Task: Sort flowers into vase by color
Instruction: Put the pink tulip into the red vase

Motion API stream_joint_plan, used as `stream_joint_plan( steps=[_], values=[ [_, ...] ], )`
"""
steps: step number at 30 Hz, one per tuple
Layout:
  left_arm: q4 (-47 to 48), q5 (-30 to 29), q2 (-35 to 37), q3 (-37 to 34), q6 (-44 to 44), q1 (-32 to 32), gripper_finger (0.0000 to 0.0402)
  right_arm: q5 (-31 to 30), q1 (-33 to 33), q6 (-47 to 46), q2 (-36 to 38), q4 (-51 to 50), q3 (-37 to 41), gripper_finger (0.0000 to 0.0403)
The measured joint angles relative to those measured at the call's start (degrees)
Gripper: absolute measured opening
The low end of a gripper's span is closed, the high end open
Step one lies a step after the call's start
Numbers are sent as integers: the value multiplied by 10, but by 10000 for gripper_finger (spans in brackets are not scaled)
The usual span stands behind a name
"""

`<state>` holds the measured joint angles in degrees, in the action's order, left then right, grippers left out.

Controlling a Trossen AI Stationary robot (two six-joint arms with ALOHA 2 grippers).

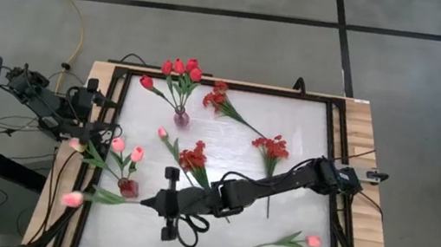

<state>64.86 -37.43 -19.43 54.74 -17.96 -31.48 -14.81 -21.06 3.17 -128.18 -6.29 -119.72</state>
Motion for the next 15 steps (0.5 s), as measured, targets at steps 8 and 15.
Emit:
stream_joint_plan(
  steps=[8, 15],
  values=[
    [1, 10, 0, 0, -1, 0, 265, 14, 29, 18, 4, 31, 0, 15],
    [3, 7, 0, 0, 3, 0, 265, 102, 56, 38, 10, 87, 0, 15]
  ],
)
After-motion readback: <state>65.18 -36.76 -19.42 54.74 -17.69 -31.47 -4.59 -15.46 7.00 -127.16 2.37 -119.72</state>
